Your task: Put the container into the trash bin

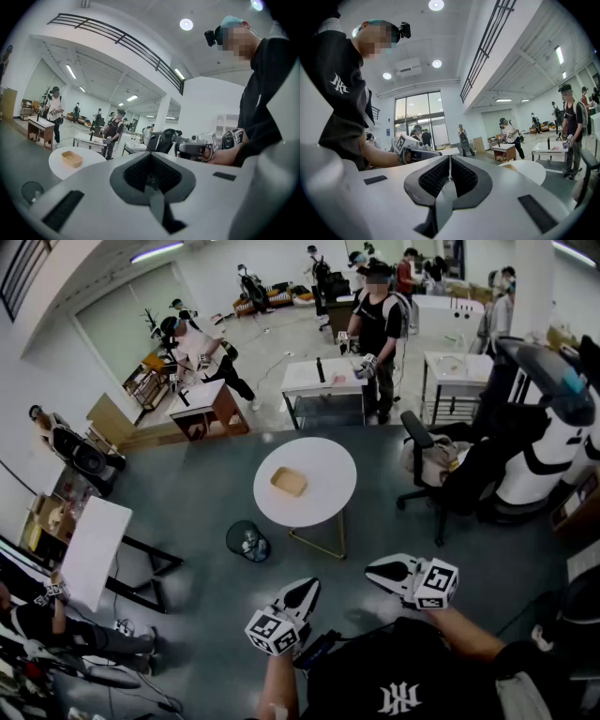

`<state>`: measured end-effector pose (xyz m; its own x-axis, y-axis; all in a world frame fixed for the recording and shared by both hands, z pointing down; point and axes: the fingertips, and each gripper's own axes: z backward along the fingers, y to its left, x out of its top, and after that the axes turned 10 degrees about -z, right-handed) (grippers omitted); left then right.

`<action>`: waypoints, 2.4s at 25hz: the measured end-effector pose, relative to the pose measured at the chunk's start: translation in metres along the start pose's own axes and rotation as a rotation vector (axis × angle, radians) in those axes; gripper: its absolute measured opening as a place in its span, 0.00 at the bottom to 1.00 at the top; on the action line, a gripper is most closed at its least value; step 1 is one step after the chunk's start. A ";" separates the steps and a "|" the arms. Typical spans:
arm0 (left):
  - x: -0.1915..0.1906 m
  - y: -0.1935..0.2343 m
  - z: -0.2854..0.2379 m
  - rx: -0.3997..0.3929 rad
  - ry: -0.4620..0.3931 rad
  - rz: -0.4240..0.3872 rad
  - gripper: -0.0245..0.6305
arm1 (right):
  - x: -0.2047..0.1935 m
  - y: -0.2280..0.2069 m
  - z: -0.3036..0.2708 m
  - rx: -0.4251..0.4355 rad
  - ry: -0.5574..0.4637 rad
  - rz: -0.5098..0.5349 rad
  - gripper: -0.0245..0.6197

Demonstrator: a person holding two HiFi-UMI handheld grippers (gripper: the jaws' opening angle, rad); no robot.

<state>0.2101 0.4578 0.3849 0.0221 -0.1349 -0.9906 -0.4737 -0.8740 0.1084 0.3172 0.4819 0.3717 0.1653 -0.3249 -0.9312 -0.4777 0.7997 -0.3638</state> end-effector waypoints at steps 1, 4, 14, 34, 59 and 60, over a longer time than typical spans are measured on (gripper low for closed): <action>0.002 0.001 0.002 0.006 0.012 0.006 0.04 | 0.000 0.000 -0.002 -0.001 0.001 -0.002 0.10; 0.000 0.005 0.009 0.008 0.018 0.016 0.04 | -0.001 -0.001 -0.009 -0.005 0.006 -0.001 0.10; -0.001 0.015 0.028 0.003 0.018 0.015 0.04 | -0.001 0.002 -0.029 -0.005 0.042 -0.022 0.10; -0.007 0.062 0.081 0.140 0.033 0.076 0.04 | 0.005 -0.033 -0.039 -0.091 -0.014 -0.088 0.10; 0.031 0.260 0.007 0.159 0.105 0.086 0.04 | 0.069 -0.207 -0.200 0.018 -0.006 -0.169 0.10; 0.033 0.269 0.001 0.158 0.113 0.082 0.04 | 0.073 -0.213 -0.206 0.024 -0.010 -0.166 0.10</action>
<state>0.0827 0.2189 0.3815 0.0719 -0.2619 -0.9624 -0.6096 -0.7753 0.1655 0.2532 0.1835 0.3860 0.2488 -0.4490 -0.8582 -0.4220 0.7473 -0.5133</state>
